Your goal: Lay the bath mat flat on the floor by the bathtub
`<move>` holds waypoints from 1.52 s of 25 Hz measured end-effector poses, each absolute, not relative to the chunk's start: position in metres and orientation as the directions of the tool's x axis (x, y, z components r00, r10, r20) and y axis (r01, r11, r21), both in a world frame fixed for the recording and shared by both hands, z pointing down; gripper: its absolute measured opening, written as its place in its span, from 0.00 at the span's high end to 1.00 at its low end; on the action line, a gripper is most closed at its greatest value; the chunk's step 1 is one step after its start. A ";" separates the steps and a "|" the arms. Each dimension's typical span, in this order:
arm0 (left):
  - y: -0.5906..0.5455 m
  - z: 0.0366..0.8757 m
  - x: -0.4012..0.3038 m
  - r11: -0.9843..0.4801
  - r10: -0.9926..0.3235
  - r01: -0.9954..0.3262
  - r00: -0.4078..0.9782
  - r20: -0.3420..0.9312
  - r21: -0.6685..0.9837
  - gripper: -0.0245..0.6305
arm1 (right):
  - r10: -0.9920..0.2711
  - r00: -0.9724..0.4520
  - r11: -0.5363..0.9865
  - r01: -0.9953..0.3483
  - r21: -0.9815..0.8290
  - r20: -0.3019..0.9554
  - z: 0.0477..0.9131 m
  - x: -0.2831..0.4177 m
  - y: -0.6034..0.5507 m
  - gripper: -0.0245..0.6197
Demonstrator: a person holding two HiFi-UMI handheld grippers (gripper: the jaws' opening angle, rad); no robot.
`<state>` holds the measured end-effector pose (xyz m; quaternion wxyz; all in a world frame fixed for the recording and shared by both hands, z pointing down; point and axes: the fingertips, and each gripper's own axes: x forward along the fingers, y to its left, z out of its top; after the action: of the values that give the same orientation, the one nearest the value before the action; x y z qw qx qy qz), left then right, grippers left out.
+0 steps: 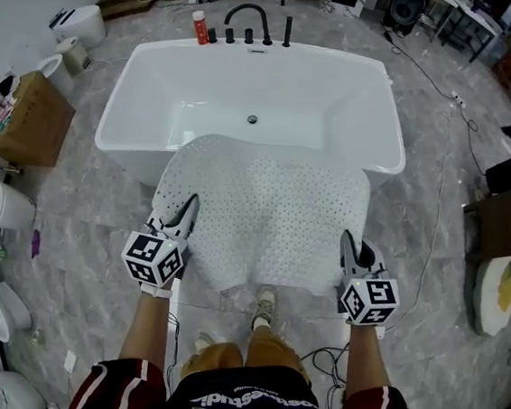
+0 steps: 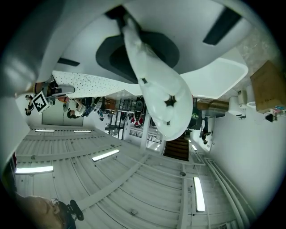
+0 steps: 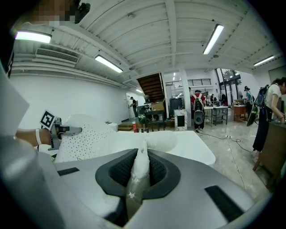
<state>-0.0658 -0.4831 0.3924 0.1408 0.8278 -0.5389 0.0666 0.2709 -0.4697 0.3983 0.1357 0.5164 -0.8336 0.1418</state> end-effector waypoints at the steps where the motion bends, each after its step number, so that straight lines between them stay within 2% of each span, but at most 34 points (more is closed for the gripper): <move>1: -0.484 0.399 -0.067 -0.379 -0.872 -0.911 0.410 0.266 0.162 0.93 | -0.823 -0.424 0.420 -0.902 -0.097 0.377 0.405 0.272 -0.469 0.89; 16: -0.470 0.511 -0.091 -0.388 -0.861 -0.910 0.414 0.294 0.145 0.93 | -0.828 -0.389 0.366 -0.921 -0.135 0.403 0.531 0.250 -0.442 0.89; 38: -0.463 0.737 -0.103 -0.444 -0.851 -0.876 0.478 0.219 0.187 0.93 | -0.845 -0.347 0.360 -0.932 -0.045 0.407 0.757 0.238 -0.437 0.89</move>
<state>-0.1032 -0.4633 0.7371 0.1381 0.8485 -0.5088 0.0461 0.2377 -0.4373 0.7567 0.1591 0.5489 -0.8093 0.1359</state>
